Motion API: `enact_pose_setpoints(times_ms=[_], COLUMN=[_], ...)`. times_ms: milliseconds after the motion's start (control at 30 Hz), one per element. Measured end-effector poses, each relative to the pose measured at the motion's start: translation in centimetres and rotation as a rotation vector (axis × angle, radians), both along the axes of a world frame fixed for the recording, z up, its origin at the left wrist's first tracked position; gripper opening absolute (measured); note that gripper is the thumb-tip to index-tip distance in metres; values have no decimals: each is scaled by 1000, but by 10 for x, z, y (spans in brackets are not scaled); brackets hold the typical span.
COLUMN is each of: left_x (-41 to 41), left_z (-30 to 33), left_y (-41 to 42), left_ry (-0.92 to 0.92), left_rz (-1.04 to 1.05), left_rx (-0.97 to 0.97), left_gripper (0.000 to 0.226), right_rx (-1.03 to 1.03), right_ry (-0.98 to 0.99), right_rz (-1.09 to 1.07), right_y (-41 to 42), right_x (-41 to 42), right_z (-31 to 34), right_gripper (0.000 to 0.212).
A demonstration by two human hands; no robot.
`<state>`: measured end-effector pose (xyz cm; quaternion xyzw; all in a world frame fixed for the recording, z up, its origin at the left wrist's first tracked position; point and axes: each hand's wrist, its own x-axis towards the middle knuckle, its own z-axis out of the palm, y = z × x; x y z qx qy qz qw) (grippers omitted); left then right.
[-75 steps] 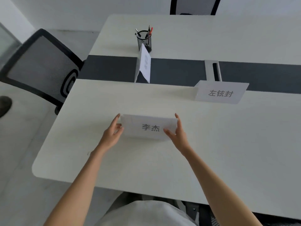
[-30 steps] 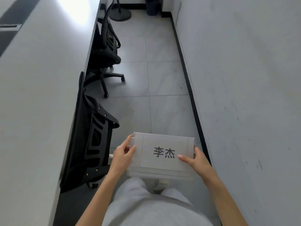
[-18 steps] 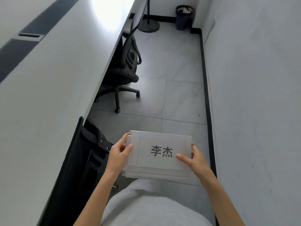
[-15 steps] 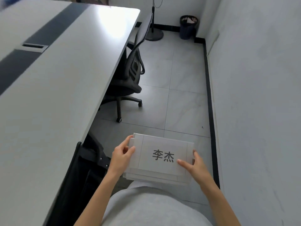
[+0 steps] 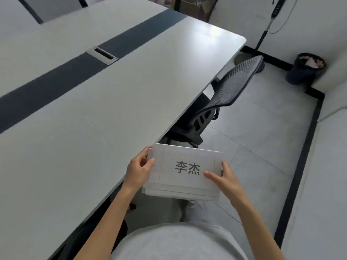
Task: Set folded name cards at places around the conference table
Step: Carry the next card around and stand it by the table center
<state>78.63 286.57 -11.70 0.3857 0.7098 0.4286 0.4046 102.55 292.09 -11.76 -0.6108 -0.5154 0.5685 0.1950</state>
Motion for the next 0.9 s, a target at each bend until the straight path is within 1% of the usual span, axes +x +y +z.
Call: enact_pose_setpoints(times_ms=[67,167,267,367,400,500,633,733,900], left_x=[-11,-25,-39,-55,-62,-88,-132,-163,-202], left_z=[-5,-11,-10,-6,-6,-8,-12,-19,-36], left_y=[24,44,55,61,63,68,76,83,92], left_ry=[-4,-8,-7,28,37,82,157,207,240], left_rz=[152,420,647,824,882,1032,1138,1141,1086], left_rx=[-16,-61,-41,-22,-13,-10,16,20,-26], left_gripper=[40,43,43,39,39,40,40,40,40], right_rx=[24,84,137,190,224,313,352,314,326], right_ry=[0,-21,-58,-63,-65,-52,-13,21,24], right_rz=[158,402,649,874,940,1080,1150,1093,1035], right_y=[57,126,182,222,232,251,262,259,259], right_x=[-22,-63,-114,-177,-200,-264,-329,-359,-382], right_z=[-3,-2,4,2,1,2,-2,-11,-35], right_gripper=[48,56,63,79,81,80,80,79,79])
